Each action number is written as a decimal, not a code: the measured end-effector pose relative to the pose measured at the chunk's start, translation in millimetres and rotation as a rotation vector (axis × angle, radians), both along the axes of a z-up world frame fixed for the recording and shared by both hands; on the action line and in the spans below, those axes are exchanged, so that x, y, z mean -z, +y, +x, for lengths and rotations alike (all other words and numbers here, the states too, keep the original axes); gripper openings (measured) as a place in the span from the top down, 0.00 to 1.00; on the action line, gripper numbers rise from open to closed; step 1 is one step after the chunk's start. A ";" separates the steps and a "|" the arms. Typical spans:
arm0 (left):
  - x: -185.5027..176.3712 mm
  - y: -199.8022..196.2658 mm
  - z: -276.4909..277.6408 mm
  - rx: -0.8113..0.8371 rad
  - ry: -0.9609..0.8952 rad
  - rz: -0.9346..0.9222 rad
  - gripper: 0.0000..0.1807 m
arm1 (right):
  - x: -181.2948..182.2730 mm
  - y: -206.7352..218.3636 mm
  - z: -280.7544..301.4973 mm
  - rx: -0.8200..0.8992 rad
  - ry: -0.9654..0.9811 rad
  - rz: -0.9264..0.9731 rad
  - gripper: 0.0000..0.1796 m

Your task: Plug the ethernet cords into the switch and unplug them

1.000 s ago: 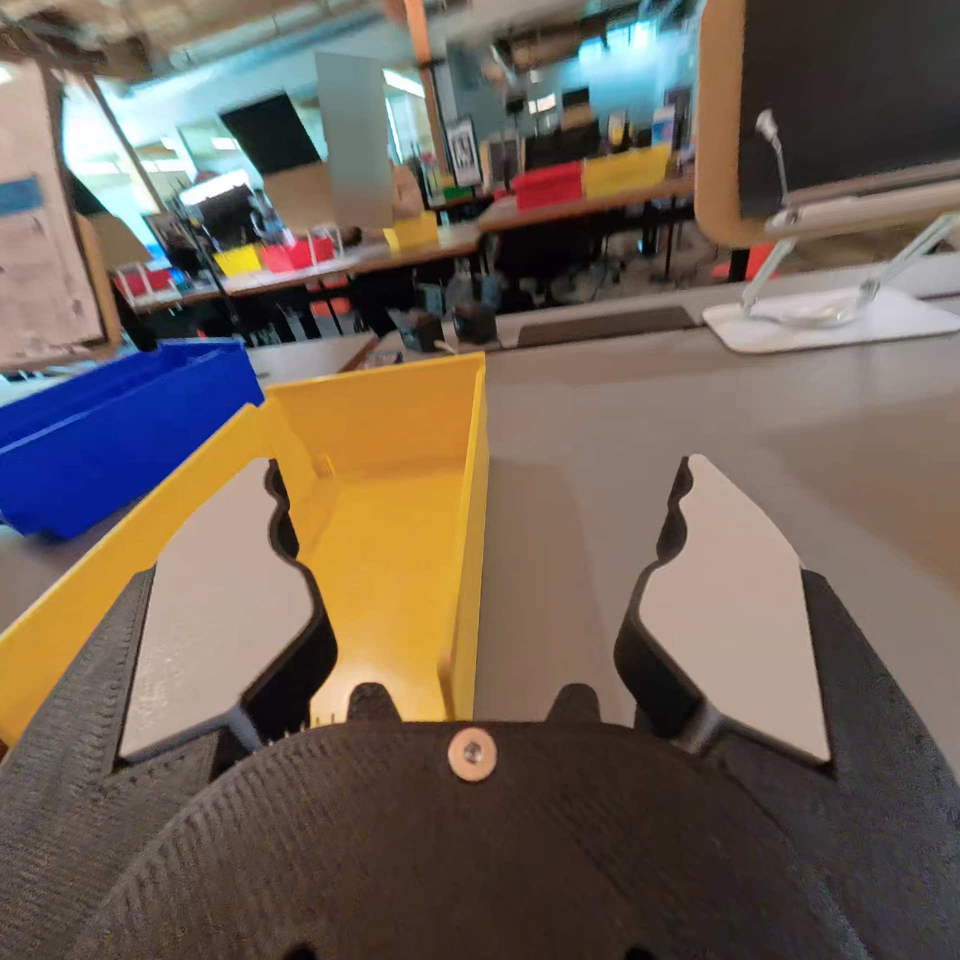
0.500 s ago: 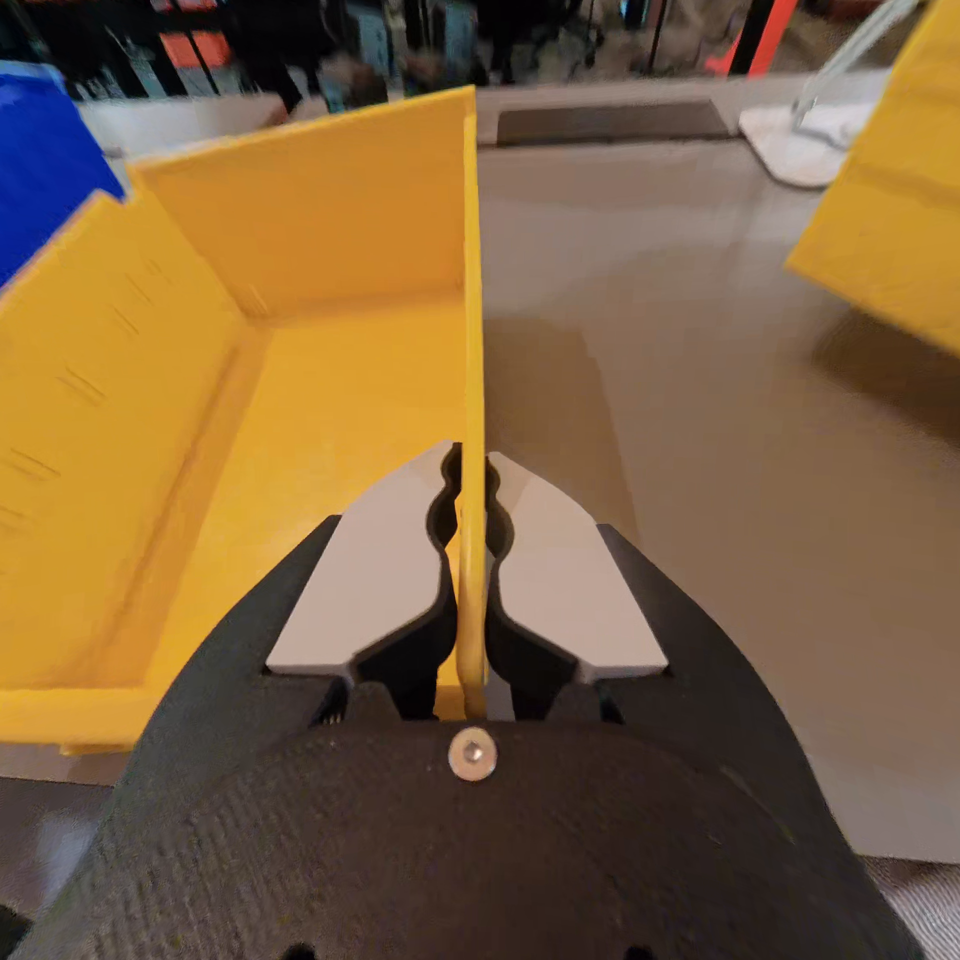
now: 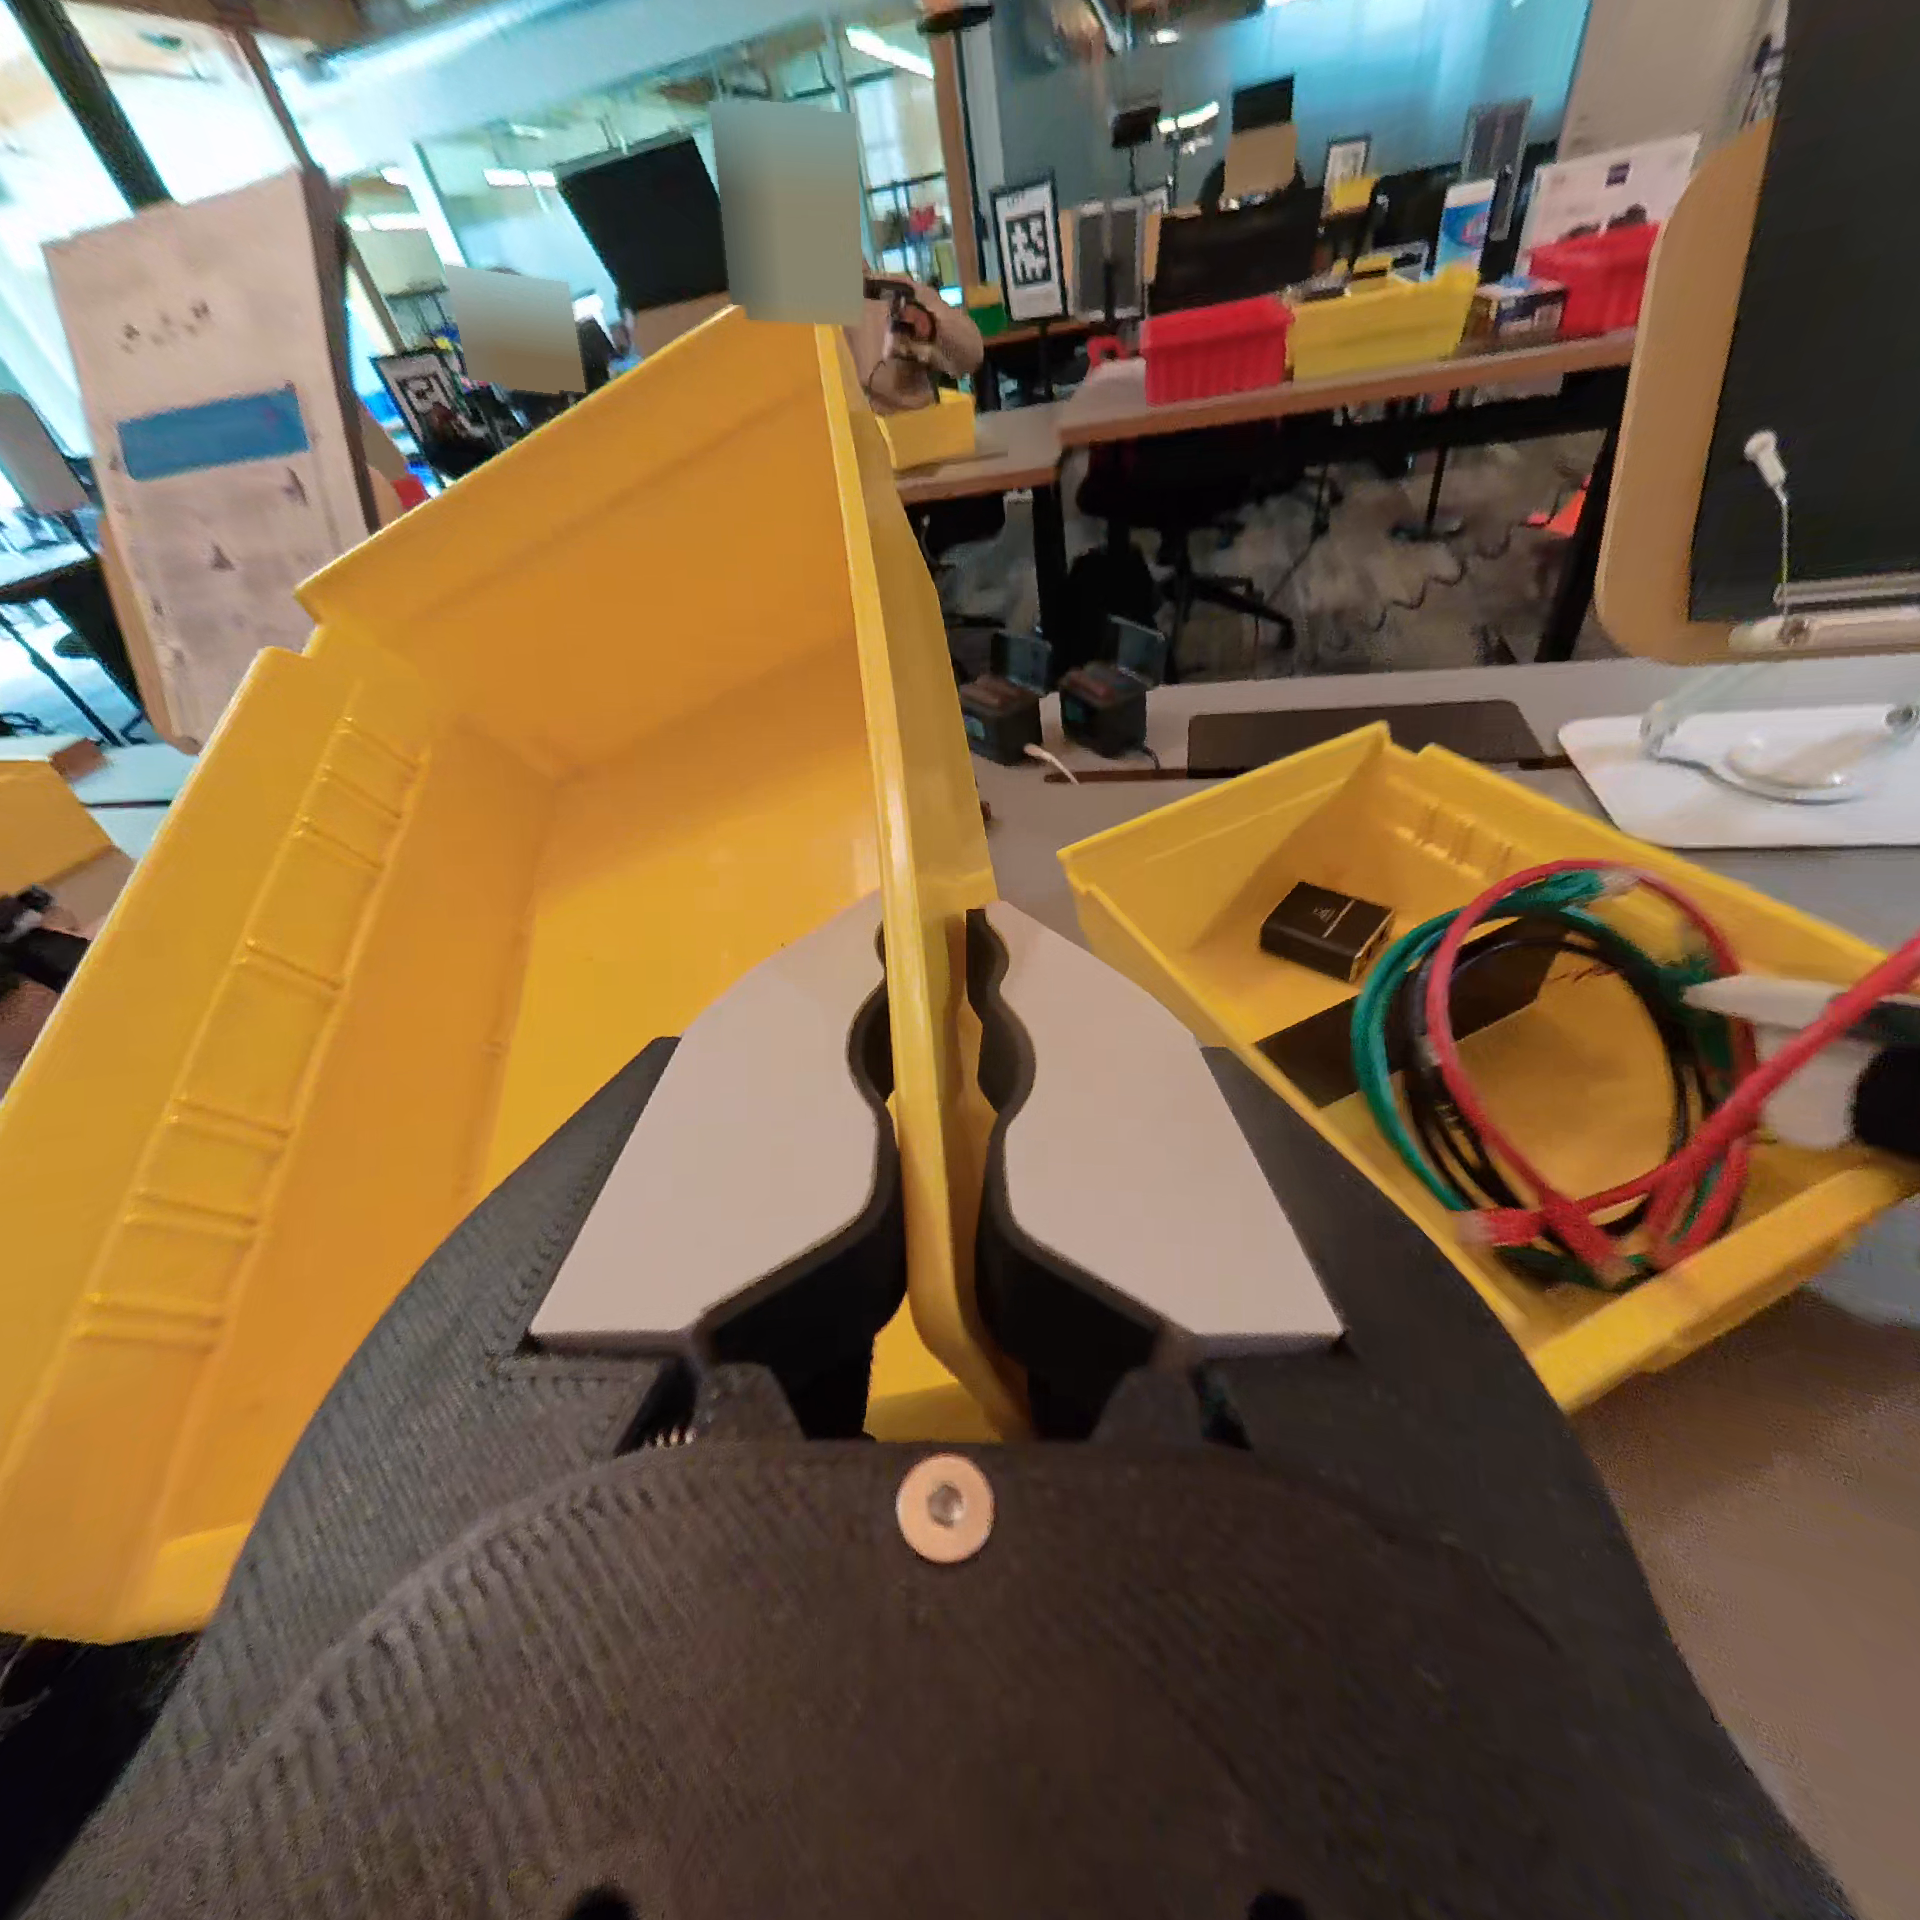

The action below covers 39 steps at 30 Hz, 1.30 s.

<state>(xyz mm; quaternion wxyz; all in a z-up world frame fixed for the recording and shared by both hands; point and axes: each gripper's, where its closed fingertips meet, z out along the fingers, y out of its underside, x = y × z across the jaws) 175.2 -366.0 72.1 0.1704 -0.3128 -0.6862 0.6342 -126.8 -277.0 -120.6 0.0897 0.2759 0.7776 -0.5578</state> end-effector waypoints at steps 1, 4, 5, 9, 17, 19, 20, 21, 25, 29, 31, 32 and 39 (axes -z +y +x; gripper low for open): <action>-5.7 1.9 1.6 -0.001 0.003 -0.013 0.95 | 2.0 -9.3 8.2 0.022 0.000 0.001 0.90; -17.7 5.0 4.8 0.010 0.021 -0.042 0.95 | 4.5 -34.5 39.5 0.079 -0.002 -0.018 0.89; -20.8 5.1 5.2 0.014 0.036 -0.047 0.95 | 4.8 -42.4 52.4 0.090 0.017 -0.010 0.89; -21.5 4.0 2.5 0.038 0.053 -0.052 0.95 | 2.9 -70.5 113.7 0.087 0.044 0.017 0.86; -12.8 3.0 -5.2 0.074 0.041 -0.016 0.95 | -7.4 -122.2 231.9 -0.244 -0.020 0.009 0.53; -14.3 7.8 -9.9 0.093 0.039 -0.012 0.95 | -8.1 -117.5 244.5 -0.353 -0.016 -0.010 0.44; -16.3 11.1 -13.5 0.107 0.039 -0.012 0.95 | -9.1 -109.8 248.3 -0.403 -0.024 -0.020 0.39; -18.8 15.6 -18.2 0.127 0.042 -0.013 0.95 | -10.0 -98.8 247.7 -0.437 -0.029 -0.026 0.35; -31.9 48.6 -52.7 0.265 0.050 -0.020 0.96 | -31.5 -28.3 212.4 -0.512 0.014 -0.135 0.32; -41.2 114.9 -110.3 0.494 0.005 -0.021 0.96 | -53.0 64.8 118.3 -0.431 0.252 -0.154 0.31; -38.3 156.3 -142.1 0.609 -0.012 -0.023 0.96 | -60.8 120.5 61.1 -0.344 0.317 -0.155 0.33; -33.2 177.3 -157.8 0.656 -0.023 -0.020 0.96 | -60.0 150.1 33.7 -0.302 0.333 -0.150 0.33; 64.3 298.1 -269.5 0.892 -0.264 -0.008 0.96 | -29.8 341.3 -106.3 0.019 0.213 -0.085 0.37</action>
